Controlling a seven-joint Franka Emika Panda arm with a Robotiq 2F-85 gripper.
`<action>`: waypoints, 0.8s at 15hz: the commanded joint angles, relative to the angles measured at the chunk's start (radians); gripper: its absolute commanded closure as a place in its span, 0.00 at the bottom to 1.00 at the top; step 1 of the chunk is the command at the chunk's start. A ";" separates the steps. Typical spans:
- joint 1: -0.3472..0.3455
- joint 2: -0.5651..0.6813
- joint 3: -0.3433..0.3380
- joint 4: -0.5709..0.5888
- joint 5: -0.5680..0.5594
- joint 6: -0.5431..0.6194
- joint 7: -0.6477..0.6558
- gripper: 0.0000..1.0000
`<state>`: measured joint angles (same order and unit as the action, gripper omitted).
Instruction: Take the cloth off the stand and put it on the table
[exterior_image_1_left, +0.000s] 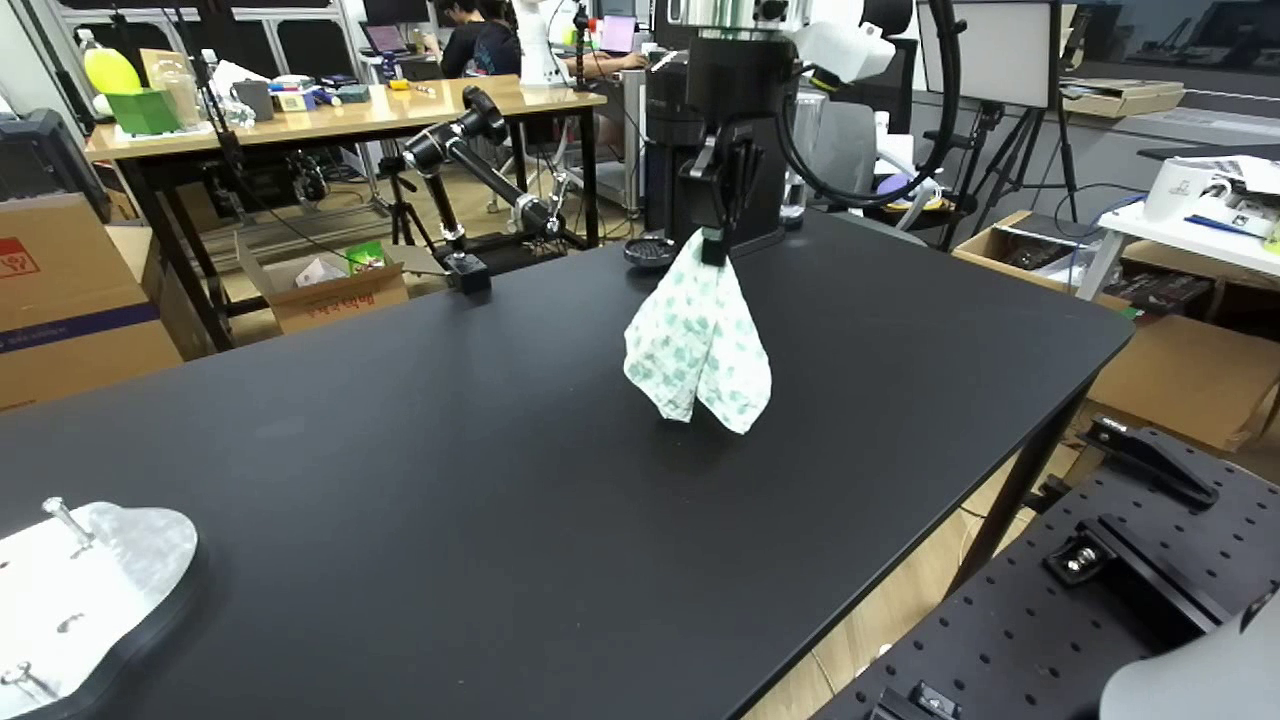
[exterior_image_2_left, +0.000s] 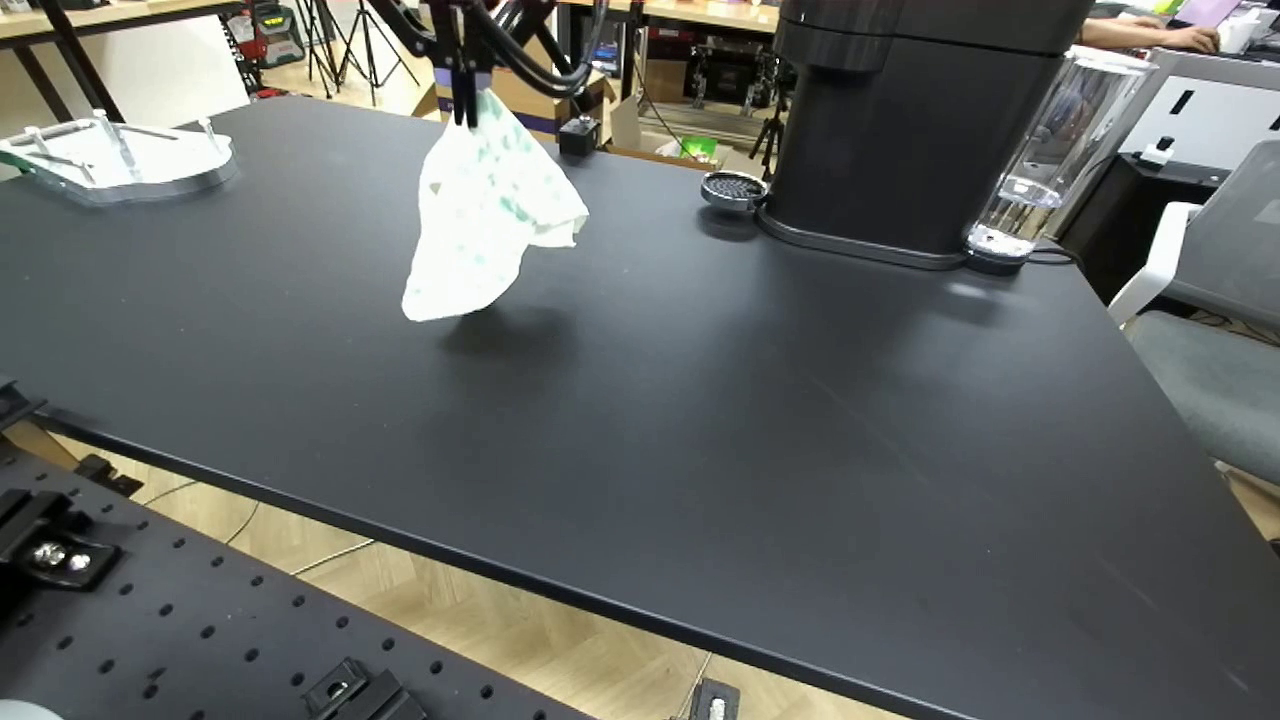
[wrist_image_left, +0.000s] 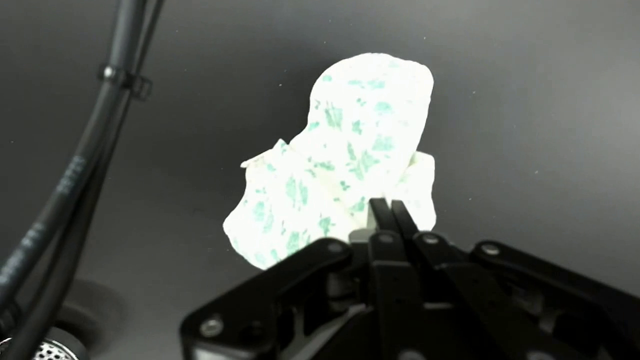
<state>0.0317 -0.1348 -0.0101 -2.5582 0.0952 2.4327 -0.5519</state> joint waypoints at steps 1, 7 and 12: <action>0.007 0.000 0.004 -0.050 -0.009 0.149 0.097 0.99; -0.007 0.077 0.014 -0.085 -0.067 0.394 0.267 0.99; -0.026 0.104 0.010 -0.076 -0.188 0.391 0.417 0.53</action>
<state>0.0190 -0.0279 -0.0012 -2.6387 -0.0310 2.8361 -0.2315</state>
